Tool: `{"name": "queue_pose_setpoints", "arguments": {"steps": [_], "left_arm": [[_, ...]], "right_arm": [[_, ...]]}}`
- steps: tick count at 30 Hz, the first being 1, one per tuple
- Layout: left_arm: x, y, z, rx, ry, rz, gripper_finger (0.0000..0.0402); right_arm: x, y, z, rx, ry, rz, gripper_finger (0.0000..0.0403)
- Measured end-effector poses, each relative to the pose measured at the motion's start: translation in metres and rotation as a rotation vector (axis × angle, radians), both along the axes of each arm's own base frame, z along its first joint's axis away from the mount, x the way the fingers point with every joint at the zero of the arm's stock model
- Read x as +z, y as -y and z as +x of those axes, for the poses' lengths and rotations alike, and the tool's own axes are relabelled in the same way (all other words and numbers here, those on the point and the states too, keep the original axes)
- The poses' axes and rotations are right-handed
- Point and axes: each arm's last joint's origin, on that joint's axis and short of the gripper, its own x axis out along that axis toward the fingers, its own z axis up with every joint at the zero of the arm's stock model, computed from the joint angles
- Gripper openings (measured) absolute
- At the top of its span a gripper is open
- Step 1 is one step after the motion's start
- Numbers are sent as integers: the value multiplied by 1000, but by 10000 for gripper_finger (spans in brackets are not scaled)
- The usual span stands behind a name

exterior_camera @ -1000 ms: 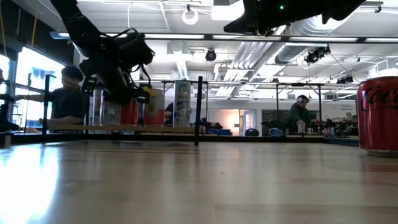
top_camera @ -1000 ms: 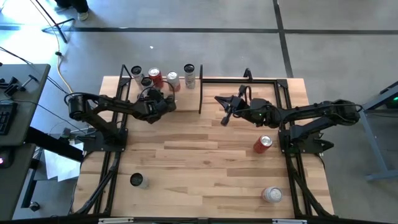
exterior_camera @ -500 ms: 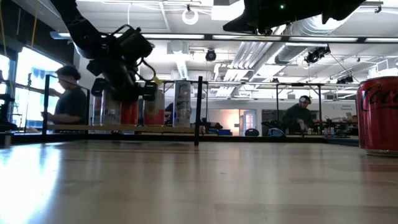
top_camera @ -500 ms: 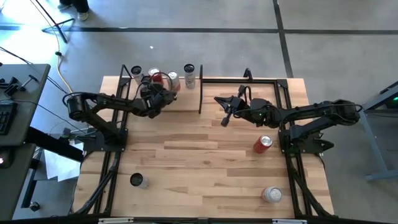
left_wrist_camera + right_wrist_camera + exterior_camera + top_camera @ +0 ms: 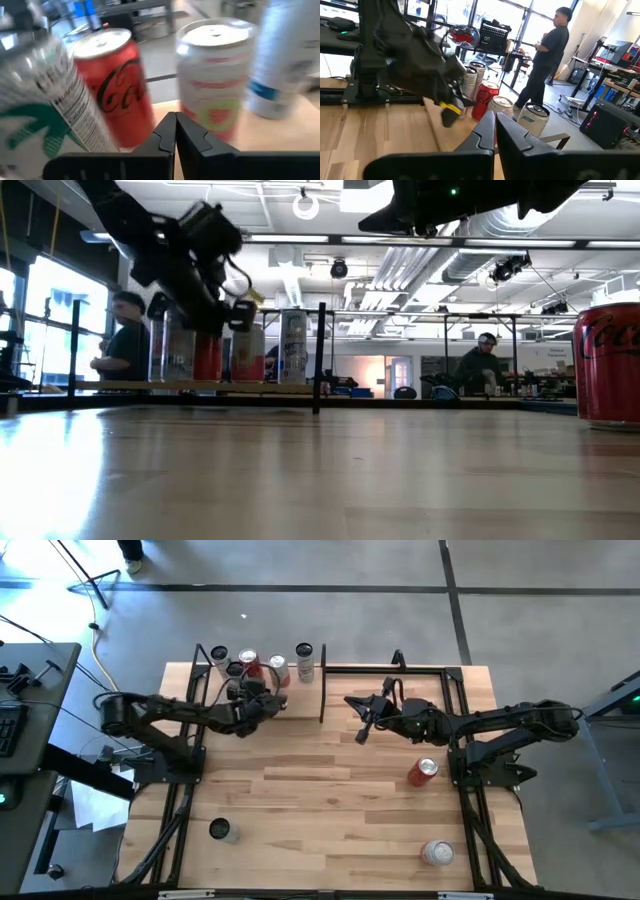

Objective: Place canned beverage on shelf
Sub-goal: Put the white-pink soda can on the shelf aligned with the other white-pink soda can

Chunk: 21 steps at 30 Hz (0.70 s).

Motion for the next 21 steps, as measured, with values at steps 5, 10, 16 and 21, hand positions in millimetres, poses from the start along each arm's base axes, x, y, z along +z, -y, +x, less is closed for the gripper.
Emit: {"name": "queue_pose_setpoints", "arguments": {"steps": [5,10,16,21], "left_arm": [[43,22,-13,-180,-54,15,0],[110,30,-41,-446,-92,-123,0],[189,25,-77,-507,-280,-205,1],[230,9,-81,-522,-426,-283,33]], "right_arm": [[0,0,0,0,-3,-6,0],[0,0,0,3,-7,-14,0],[0,0,0,14,-2,-14,0],[1,-1,0,23,1,-21,0]]}}
